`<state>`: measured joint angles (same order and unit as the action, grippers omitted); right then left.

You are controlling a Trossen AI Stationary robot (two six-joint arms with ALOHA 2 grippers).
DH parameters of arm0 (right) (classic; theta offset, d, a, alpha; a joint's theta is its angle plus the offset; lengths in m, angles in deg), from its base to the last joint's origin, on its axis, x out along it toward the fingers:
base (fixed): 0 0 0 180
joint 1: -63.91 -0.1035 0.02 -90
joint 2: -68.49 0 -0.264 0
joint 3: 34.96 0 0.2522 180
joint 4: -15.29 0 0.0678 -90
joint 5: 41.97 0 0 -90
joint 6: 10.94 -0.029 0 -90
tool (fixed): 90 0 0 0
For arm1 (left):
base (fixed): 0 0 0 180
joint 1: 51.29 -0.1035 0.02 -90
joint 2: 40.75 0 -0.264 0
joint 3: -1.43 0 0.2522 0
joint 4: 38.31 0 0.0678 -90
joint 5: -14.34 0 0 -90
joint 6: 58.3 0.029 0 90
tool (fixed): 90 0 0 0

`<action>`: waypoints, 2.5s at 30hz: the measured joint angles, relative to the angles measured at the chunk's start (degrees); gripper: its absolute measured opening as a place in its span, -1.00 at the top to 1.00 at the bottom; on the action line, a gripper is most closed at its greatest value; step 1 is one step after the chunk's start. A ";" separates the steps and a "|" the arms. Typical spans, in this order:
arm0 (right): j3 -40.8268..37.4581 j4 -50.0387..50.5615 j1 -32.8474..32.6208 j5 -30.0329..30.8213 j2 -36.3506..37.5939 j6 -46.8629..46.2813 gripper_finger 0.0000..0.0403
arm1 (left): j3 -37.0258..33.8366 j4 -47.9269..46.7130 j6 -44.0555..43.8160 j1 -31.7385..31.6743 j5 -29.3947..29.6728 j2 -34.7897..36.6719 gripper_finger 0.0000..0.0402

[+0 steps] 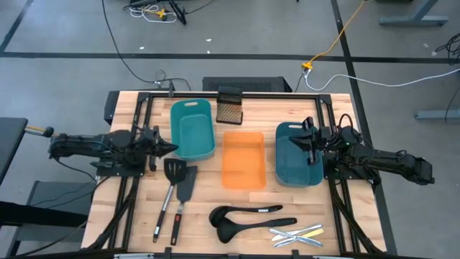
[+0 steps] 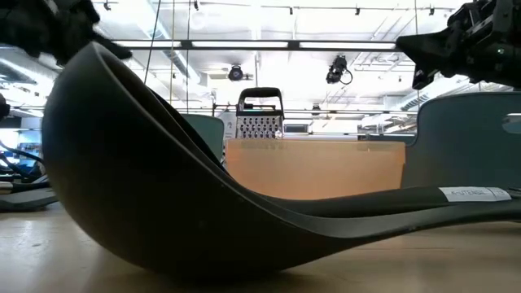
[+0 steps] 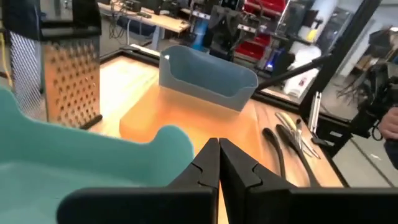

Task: Pick & Place Kitchen Items
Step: Put the black spatula into the green bin

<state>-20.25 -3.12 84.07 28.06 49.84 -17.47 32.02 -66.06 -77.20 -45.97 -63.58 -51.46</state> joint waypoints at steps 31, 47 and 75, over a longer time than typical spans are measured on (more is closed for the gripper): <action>0.00 0.13 0.00 2.47 0.00 -0.34 0.78 | 33.40 -56.87 -70.03 37.92 14.24 -40.14 0.98; 0.00 0.48 0.02 2.49 0.00 -0.46 0.78 | 33.38 -54.68 -88.59 46.08 8.25 -58.79 0.68; 0.00 1.79 0.00 2.54 -0.02 -0.47 0.78 | 33.36 -36.75 -87.99 43.98 0.63 -75.27 -0.28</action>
<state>-20.25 -1.32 84.07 30.60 49.81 -17.93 65.38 -102.81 -165.19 -1.99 -62.95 -126.74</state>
